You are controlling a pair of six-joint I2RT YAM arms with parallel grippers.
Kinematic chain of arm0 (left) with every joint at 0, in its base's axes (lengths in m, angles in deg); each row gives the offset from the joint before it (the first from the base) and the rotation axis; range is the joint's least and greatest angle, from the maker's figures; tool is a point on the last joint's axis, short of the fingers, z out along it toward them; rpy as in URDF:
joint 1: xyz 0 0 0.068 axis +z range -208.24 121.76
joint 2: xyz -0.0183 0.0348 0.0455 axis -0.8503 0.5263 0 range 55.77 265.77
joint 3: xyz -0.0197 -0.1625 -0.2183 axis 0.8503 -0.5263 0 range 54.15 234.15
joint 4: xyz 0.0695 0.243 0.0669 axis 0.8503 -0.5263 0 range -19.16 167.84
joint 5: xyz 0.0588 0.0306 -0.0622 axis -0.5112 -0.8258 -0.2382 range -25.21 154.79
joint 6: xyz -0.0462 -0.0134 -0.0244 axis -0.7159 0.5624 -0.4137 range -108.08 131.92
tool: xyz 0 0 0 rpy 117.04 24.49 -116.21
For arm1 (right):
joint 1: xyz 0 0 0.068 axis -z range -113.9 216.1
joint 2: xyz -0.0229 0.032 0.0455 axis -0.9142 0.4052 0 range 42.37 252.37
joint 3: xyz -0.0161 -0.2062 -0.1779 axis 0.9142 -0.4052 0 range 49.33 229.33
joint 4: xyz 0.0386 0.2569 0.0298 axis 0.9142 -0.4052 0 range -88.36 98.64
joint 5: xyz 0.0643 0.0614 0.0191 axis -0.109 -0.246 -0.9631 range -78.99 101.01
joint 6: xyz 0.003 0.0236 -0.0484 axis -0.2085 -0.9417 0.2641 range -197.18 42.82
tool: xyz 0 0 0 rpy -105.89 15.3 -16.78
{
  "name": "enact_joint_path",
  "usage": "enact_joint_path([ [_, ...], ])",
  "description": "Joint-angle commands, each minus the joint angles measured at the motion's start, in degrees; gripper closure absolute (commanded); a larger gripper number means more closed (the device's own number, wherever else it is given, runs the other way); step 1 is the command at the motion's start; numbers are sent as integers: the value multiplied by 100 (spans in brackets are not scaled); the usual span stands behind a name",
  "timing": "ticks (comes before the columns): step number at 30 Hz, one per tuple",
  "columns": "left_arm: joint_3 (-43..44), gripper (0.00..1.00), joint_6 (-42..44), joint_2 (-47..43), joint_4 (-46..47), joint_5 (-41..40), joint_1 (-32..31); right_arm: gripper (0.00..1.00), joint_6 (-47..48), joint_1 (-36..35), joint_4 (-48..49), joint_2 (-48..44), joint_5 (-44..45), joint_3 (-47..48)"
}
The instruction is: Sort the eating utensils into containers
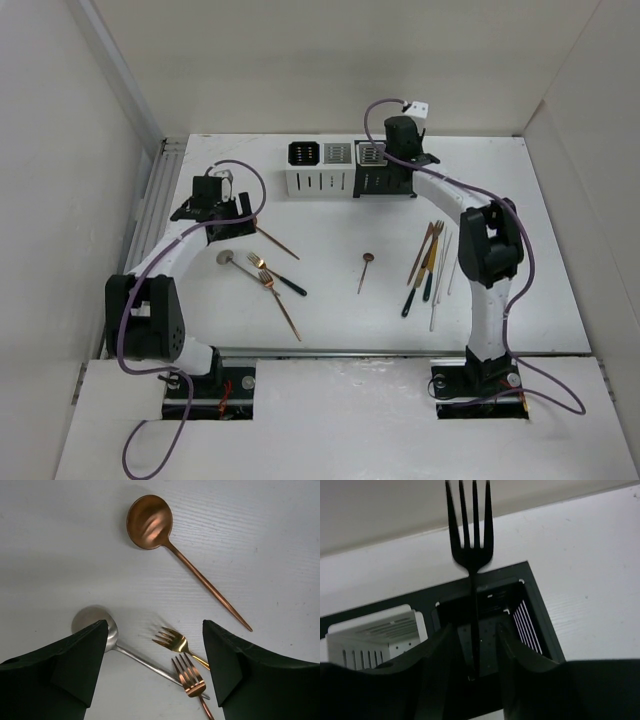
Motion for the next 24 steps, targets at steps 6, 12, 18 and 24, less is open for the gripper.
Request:
enact_joint_path([
  [6, 702, 25, 332, 740, 341, -108, -619, 36, -91, -187, 255, -697, -45, -363],
  [12, 1221, 26, 68, 1636, -177, -565, -805, 33, -91, -302, 132, -1206, 219, -468],
  [18, 1714, 29, -248, 2130, -916, -1041, -805, 29, -91, -302, 132, -1681, 219, -635],
  [24, 2073, 48, -249, 2709, -1023, -831, -858, 28, -39, -302, 132, -1884, 219, -636],
])
